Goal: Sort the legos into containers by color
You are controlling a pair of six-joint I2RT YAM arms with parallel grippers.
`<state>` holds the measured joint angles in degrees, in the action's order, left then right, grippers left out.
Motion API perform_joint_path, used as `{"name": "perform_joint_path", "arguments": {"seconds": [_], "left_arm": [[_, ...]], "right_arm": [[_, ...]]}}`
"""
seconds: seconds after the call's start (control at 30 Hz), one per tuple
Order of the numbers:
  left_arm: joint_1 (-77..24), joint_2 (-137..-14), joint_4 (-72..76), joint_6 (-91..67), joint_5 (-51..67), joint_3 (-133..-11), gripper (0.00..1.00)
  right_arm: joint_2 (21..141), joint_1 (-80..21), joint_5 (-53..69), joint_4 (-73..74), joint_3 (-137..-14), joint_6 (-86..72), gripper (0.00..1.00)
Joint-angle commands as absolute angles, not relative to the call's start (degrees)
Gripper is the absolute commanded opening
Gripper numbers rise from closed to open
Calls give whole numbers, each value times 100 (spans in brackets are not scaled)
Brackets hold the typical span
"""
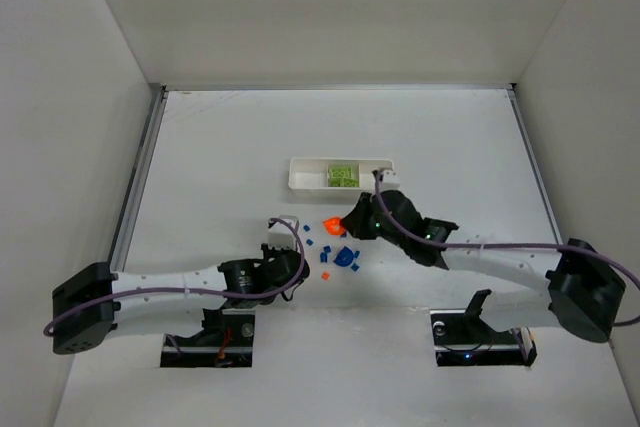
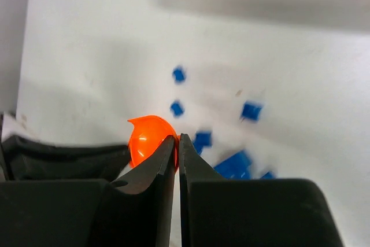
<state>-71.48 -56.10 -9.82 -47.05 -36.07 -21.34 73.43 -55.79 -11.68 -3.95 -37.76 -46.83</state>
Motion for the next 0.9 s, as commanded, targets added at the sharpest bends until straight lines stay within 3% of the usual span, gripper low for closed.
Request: {"name": "perform_joint_path", "arguments": {"seconds": [0.0,0.27,0.53,0.77,0.87], "left_arm": [[-7071,-5581,-932,-4614,-3727,-2215,8],[-7044,-5722,-923,-4606,-3726,-2250,5],[-6922,-5265,-1055,-4483,-3753,-2338,2],[-6719,-4957,-1107,-4412,-3656,-2347,1],[-6701,-4808,-1283,-4386,-3665,-2478,1]], "right_arm": [[6892,-4963,-1169,-554,-3919,-4264,12],[7197,-3047,-1274,-483,-4394,-3727,12],[7989,-2799,-1828,-536,-4798,-3489,14],[8060,-2817,-1767,-712,-4913,-3480,42],[7885,-2826,-1793,-721,-4808,-3480,47]]}}
